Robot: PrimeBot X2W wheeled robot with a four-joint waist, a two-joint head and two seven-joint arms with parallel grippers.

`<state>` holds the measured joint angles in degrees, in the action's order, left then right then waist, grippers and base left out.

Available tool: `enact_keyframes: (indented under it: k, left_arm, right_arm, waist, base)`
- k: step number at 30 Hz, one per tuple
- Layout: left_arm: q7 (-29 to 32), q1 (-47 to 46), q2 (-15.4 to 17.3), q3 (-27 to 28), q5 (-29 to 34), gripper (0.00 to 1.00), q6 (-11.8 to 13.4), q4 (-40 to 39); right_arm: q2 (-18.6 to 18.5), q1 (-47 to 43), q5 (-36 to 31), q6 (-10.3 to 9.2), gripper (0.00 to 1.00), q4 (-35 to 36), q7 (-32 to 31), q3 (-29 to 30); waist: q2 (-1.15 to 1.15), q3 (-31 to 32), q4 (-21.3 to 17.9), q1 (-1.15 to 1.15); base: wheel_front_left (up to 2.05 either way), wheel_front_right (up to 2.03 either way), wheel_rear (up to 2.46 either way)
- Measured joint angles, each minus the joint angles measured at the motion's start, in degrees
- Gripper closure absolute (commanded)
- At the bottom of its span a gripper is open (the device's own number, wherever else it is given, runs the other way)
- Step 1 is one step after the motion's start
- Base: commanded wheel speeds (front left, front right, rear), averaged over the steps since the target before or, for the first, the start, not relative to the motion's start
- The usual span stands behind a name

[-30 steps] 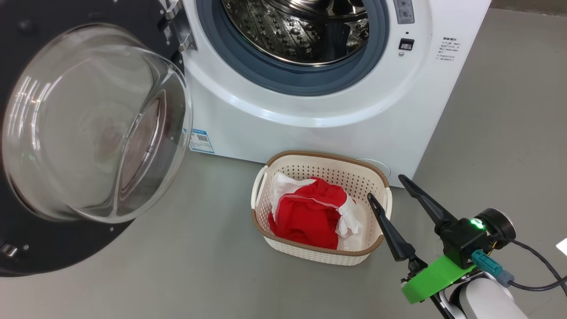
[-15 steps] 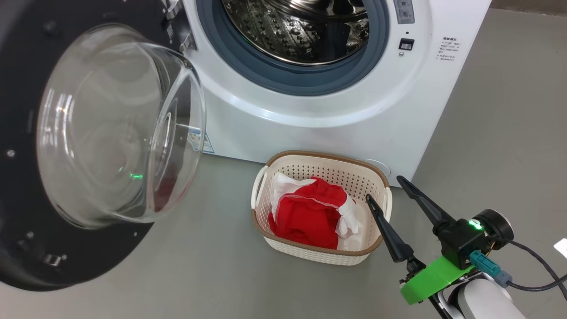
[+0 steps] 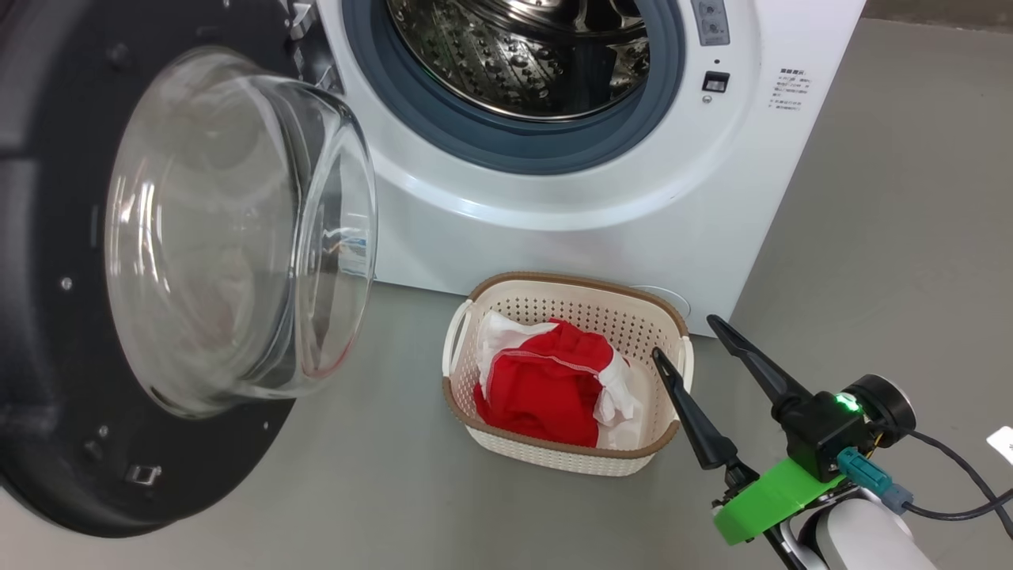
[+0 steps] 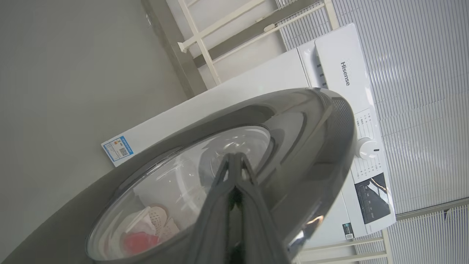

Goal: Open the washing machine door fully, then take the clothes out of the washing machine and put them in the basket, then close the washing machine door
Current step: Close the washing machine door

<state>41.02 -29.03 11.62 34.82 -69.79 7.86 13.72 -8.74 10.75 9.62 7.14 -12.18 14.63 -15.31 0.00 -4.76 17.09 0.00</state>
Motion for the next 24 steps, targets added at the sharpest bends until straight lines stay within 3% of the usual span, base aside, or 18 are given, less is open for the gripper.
enact_keyframes:
  k: [13, 24]
  left_arm:
    - [1.6, 2.1, -3.2, 1.3, -2.6, 1.0, 2.2, -6.0]
    - [2.0, 3.4, -5.6, 1.2, -3.6, 1.0, 2.3, -8.9]
  right_arm:
    - [0.3, 0.0, 0.0, 0.0, 0.0, -0.1, 0.0, 0.0]
    - [0.5, 0.0, 0.0, 0.0, 0.0, -0.8, 0.0, 0.3]
  waist:
    - [0.0, -0.3, -1.5, 0.0]
    - [0.0, -0.4, -3.3, 0.0]
  base:
    - [0.0, 0.0, 0.0]
    - [0.0, 0.0, 0.0]
